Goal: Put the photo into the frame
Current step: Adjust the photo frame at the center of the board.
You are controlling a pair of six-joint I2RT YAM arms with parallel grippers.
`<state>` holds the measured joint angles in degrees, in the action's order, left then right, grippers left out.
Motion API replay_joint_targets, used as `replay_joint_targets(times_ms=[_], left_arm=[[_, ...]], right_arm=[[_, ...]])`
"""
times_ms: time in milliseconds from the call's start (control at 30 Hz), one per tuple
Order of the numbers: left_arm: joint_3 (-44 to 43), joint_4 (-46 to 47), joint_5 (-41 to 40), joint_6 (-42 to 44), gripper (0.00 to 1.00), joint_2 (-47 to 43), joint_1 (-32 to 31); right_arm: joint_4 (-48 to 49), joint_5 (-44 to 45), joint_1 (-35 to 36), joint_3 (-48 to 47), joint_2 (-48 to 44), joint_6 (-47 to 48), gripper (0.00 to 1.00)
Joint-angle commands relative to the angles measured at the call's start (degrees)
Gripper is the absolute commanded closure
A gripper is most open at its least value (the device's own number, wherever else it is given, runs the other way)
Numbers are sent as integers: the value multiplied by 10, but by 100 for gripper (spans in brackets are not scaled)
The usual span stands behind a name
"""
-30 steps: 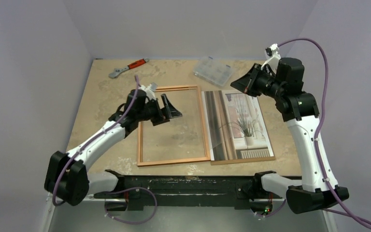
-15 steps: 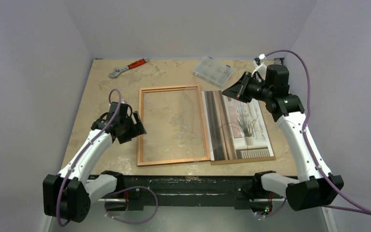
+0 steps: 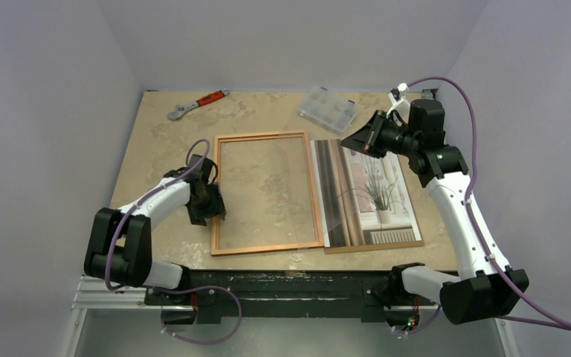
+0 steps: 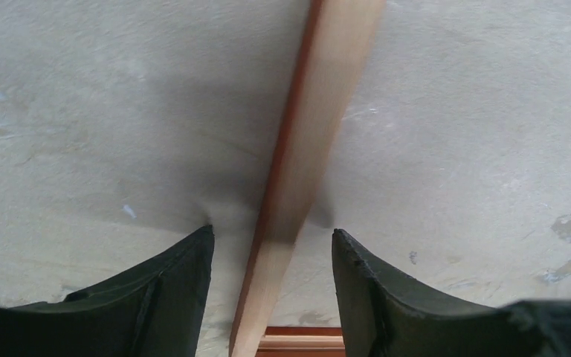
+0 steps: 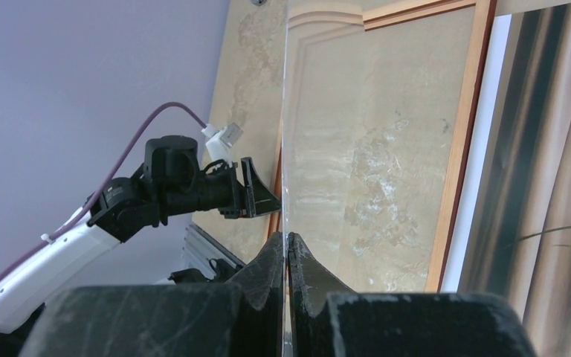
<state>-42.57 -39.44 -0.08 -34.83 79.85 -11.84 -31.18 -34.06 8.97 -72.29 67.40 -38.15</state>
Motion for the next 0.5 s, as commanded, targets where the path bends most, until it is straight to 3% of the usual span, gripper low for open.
replay_joint_targets(times_ms=[0, 200, 467], left_arm=[[-40, 30, -6, 30, 48, 36, -43], [-91, 4, -54, 40, 80, 84, -107], [-105, 8, -57, 50, 100, 97, -144]], right_arm=[[29, -14, 0, -10, -16, -6, 100], [21, -8, 0, -17, -16, -1, 100], [19, -2, -1, -8, -17, 1, 100]])
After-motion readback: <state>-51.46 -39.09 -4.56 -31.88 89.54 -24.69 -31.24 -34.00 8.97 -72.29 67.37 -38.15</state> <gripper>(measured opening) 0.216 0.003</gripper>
